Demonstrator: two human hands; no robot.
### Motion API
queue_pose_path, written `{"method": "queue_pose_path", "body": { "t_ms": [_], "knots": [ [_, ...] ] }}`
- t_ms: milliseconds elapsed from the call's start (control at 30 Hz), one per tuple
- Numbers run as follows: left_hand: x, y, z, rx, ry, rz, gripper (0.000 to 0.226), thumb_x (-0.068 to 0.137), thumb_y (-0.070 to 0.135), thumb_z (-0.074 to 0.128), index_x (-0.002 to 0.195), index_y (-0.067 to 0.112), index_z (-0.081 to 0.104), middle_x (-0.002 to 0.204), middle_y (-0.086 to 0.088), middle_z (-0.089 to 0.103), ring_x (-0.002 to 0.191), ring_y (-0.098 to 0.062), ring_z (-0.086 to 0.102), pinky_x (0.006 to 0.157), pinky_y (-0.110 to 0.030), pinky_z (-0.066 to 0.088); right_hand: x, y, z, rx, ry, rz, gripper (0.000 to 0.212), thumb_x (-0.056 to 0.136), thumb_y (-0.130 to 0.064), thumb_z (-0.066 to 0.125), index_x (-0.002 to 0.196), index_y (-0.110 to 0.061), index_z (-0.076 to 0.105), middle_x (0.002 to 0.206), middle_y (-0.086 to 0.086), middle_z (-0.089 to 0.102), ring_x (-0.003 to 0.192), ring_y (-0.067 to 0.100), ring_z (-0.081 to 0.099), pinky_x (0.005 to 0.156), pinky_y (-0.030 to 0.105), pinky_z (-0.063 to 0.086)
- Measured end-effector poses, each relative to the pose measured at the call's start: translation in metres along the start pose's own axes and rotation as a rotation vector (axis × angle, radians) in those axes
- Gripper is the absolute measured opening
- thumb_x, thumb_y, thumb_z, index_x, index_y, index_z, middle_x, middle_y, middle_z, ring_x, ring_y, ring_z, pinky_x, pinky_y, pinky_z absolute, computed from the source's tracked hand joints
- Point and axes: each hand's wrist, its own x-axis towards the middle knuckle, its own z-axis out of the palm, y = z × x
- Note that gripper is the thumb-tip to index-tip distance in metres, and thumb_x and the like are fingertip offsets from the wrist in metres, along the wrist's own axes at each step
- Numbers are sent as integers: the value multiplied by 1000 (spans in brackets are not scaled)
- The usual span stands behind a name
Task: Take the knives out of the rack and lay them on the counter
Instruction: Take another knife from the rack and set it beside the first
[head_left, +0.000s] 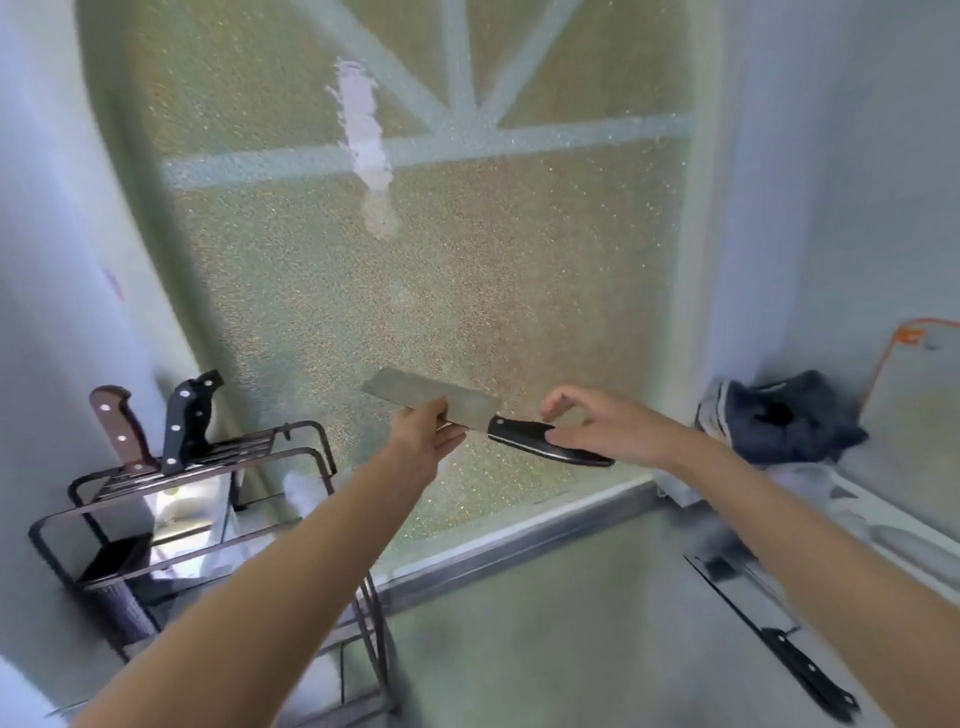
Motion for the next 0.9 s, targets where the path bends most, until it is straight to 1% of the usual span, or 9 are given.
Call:
{"method": "queue_pose_path", "body": {
  "t_ms": [100,167,267,400,533,600,667,767,900],
  "knots": [
    [5,-49,44,105,-90,-57,33,92,11,47,124,2,46,92,-10,61,65,-18,61,60,-27,56,-18,47,24,-101,-7,145,40,84,-34,60,118,-18,47,114,7,61,82,15,60,76,34,46],
    [2,-86,70,161,-151,-116,35,92,9,46,126,0,45,88,-8,60,61,-16,63,51,-22,55,-30,83,42,-122,42,242,38,85,-33,59,115,-13,47,109,10,62,92,27,60,77,36,45],
    [1,-143,102,192,-200,-208,32,92,8,45,123,-1,47,88,-10,61,41,-9,64,43,-19,54,-53,138,64,-78,169,340,30,86,-24,56,113,-12,51,112,13,63,105,32,58,84,40,47],
    [-7,-219,126,414,-337,-276,25,92,25,50,112,11,52,99,-8,61,66,-13,63,55,-23,53,-97,204,92,-67,238,544,31,86,-23,57,115,-13,50,114,15,62,106,34,56,88,42,45],
    [-17,-291,126,768,-522,-244,30,86,22,63,108,12,45,109,-10,54,73,-8,52,53,-7,43,-140,262,122,-123,241,744,27,88,-26,53,111,-12,50,110,14,63,103,34,58,87,42,45],
    [-13,-322,121,1079,-668,-104,49,83,29,63,124,10,43,130,-12,47,103,-17,52,83,-15,43,-158,284,133,-140,250,822,25,89,-25,52,111,-13,50,108,12,64,100,34,58,86,41,43],
    [-10,-346,115,1441,-812,48,71,82,38,60,141,13,28,151,-11,29,135,-25,32,110,-32,27,-167,302,140,-155,238,871,26,89,-24,52,113,-14,49,107,11,64,100,33,58,86,40,42],
    [-8,-373,105,1699,-908,99,87,82,44,60,147,17,9,158,-14,1,145,-32,6,118,-43,14,-170,325,148,-171,233,922,26,90,-25,52,114,-16,49,108,11,63,101,32,57,88,40,41],
    [-4,-396,91,1774,-915,31,95,80,51,58,147,18,-1,158,-15,-9,146,-34,-2,118,-48,15,-162,344,150,-166,264,946,31,90,-26,51,119,-16,48,113,12,61,106,31,54,92,39,37]
  ]
}}
